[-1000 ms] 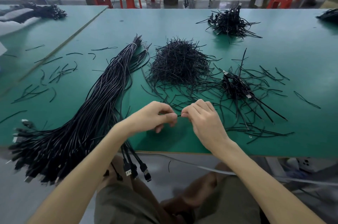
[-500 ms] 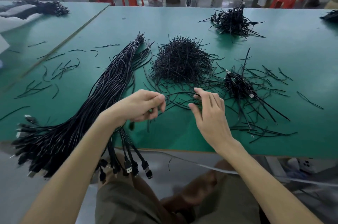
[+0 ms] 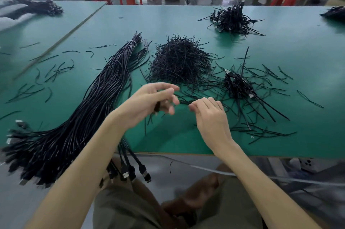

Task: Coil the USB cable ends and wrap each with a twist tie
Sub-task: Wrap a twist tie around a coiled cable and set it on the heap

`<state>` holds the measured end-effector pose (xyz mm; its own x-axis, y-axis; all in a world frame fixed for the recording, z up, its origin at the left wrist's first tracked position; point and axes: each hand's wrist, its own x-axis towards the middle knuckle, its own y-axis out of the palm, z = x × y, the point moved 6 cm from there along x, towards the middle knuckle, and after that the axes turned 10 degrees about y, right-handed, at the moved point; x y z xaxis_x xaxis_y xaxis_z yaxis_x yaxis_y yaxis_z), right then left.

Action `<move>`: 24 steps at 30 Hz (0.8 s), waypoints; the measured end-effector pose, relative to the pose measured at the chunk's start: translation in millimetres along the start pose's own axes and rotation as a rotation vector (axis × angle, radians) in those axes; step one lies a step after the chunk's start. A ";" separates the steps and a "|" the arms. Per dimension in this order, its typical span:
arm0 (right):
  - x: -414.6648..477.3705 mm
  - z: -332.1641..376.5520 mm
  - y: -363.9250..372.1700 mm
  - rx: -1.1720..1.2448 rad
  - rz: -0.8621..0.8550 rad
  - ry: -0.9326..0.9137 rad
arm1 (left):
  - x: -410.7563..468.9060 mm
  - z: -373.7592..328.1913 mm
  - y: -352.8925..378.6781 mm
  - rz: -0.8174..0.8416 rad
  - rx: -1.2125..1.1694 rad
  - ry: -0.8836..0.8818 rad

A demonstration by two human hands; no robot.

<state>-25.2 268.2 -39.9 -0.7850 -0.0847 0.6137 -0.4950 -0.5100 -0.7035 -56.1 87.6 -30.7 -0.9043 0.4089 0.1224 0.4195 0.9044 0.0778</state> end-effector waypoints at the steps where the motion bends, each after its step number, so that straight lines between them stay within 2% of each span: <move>1: 0.2 -0.1 0.0 0.027 0.013 0.018 | -1.2 -1.8 -6.0 -0.029 -0.110 0.044; 6: -2.5 8.3 -1.8 0.116 0.017 -0.066 | -4.0 8.1 -21.1 -0.223 -0.503 0.101; 11: -6.8 17.2 2.9 0.100 0.102 -0.181 | 3.8 16.6 -1.2 -0.295 -0.439 0.031; 14: -7.2 16.3 9.6 0.096 0.271 -0.136 | 7.2 12.5 6.5 -0.306 -0.658 0.061; 17: -7.4 13.3 18.7 0.052 0.397 -0.082 | 5.1 0.7 14.5 -0.193 -0.786 0.051; 19: -4.8 11.1 16.7 0.034 0.361 -0.045 | 1.2 -7.7 16.6 -0.121 -0.596 0.052; 22: -1.1 5.2 9.9 0.026 0.268 0.037 | -5.9 -19.7 21.4 -0.009 0.035 0.068; 24: 1.0 -0.9 15.0 -0.003 0.315 0.098 | -11.3 -20.3 41.5 0.203 0.396 0.046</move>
<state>-33.7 261.3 -50.2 -0.9319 -0.1550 0.3280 -0.2227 -0.4696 -0.8544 -26.9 118.0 -8.7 -0.7986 0.5852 0.1411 0.5173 0.7870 -0.3361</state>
